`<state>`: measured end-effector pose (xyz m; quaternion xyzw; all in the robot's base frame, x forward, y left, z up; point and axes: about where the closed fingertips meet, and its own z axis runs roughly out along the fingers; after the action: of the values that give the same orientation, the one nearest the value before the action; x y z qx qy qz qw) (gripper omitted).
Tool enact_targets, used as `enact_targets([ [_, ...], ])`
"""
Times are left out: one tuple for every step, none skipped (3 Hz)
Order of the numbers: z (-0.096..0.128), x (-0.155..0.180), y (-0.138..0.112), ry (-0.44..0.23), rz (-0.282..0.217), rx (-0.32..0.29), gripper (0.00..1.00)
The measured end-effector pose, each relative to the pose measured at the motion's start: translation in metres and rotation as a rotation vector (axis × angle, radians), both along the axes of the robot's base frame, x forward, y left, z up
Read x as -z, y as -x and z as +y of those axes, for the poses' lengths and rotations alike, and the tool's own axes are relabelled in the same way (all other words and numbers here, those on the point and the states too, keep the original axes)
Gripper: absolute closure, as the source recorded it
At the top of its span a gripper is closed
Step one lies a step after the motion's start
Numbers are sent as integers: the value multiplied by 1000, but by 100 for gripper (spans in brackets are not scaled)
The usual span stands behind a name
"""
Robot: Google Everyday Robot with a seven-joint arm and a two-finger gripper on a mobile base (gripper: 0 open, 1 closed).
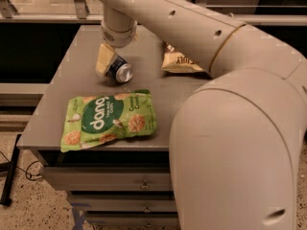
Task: Place pepsi can upright
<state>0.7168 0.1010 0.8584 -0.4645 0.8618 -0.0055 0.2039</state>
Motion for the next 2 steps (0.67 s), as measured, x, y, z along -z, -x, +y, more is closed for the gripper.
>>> enact_targets([
  [4,9,3,24,23,64,0],
  [9,18,7,47,42,112,18],
])
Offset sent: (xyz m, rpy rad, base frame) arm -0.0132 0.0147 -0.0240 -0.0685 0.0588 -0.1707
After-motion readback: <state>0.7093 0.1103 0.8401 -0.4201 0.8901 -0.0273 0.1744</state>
